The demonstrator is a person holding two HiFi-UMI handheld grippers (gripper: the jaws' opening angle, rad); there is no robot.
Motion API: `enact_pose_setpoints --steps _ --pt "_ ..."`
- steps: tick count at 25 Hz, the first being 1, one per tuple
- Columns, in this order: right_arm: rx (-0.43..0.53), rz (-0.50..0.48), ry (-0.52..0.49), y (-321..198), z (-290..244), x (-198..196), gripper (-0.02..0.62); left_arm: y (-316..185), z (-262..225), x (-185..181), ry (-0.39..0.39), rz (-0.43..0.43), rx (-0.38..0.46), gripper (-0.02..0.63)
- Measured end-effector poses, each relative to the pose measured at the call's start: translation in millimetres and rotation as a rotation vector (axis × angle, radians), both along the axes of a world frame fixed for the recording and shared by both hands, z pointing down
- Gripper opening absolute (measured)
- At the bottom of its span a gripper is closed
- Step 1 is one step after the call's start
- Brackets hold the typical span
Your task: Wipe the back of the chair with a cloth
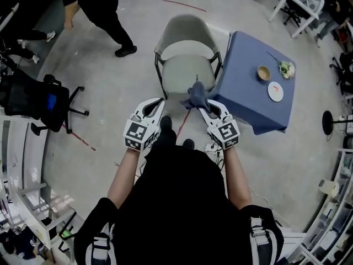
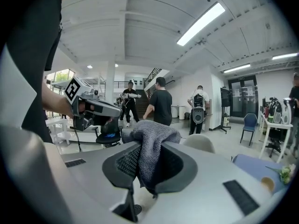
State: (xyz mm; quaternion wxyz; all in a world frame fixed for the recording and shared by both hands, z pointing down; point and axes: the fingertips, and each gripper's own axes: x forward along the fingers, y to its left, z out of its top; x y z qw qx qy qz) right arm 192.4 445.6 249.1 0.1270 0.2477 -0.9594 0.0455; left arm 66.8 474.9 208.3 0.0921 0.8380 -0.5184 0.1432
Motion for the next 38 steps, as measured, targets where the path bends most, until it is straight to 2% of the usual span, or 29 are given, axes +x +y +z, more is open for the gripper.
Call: enact_pose_setpoints --steps 11,19,32,38 --pt "-0.022 0.027 0.022 -19.6 13.4 -11.3 0.084 -10.7 18.3 -21.7 0.013 -0.015 -0.033 0.025" --pt "-0.039 0.071 0.05 -60.1 16.0 -33.9 0.086 -62.7 13.4 -49.8 0.035 0.018 -0.018 0.025" --pt "-0.056 0.062 0.129 -142.2 32.0 -108.0 0.086 -153.2 37.7 -131.4 0.088 0.008 -0.062 0.025" --pt "-0.047 0.098 0.14 -187.6 35.8 -132.6 0.086 -200.3 42.2 -154.4 0.077 0.057 -0.075 0.025"
